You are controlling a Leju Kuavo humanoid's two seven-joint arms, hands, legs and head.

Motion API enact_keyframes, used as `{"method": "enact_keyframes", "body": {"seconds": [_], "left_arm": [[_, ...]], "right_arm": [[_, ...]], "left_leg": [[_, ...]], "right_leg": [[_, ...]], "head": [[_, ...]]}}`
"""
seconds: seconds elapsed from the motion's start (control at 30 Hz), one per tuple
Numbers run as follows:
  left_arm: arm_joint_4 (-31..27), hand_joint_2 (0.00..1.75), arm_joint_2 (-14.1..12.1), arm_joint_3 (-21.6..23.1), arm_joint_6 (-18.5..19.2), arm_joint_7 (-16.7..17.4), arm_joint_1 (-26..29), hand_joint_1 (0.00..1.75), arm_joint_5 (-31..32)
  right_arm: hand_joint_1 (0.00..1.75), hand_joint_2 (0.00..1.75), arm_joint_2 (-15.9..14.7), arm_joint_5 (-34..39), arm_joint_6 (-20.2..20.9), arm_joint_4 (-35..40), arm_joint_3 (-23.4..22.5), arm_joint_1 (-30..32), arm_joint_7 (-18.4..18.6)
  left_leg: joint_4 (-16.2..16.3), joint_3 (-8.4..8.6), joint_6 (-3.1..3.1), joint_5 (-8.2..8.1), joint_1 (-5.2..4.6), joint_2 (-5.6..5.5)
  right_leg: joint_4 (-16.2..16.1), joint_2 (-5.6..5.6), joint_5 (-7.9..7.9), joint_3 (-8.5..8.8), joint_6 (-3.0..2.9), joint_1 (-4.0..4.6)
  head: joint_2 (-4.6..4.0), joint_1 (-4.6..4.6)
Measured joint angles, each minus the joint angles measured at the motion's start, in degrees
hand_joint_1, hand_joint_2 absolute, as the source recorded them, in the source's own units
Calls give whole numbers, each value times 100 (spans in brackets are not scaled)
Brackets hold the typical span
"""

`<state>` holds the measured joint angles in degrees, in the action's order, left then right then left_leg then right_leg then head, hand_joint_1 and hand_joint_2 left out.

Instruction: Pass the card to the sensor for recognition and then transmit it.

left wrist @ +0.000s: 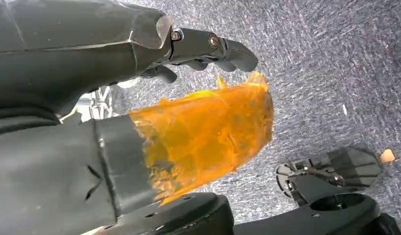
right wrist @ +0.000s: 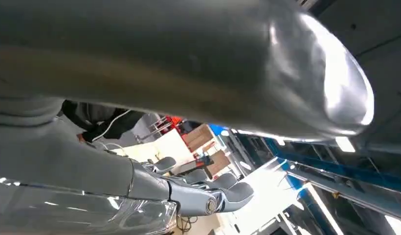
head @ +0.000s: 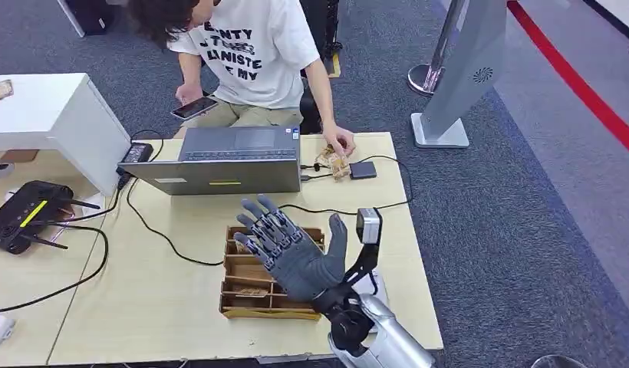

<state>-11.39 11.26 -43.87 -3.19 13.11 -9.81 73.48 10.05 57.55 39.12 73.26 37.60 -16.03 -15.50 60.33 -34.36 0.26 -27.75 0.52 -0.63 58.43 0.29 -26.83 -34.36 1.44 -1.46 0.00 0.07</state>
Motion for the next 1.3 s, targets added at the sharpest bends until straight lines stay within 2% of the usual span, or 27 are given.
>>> {"method": "enact_keyframes", "body": {"seconds": [0.73,0.97,1.3], "left_arm": [[-2,0,-13,9,131,-70,-19,0,-13],[-2,0,2,9,129,-72,-21,0,-2],[-2,0,0,9,127,-109,-35,0,18]], "right_arm": [[0,0,81,33,114,-68,-44,-4,103],[0,0,66,120,284,-87,-48,16,94],[0,0,70,81,236,-94,-50,-14,142]], "left_leg": [[0,0,0,1,1,0],[0,1,0,1,1,1],[0,1,0,1,1,0]], "right_leg": [[1,0,0,0,0,1],[1,1,0,0,0,1],[1,1,0,0,0,1]], "head": [[0,0],[0,0],[0,0]]}}
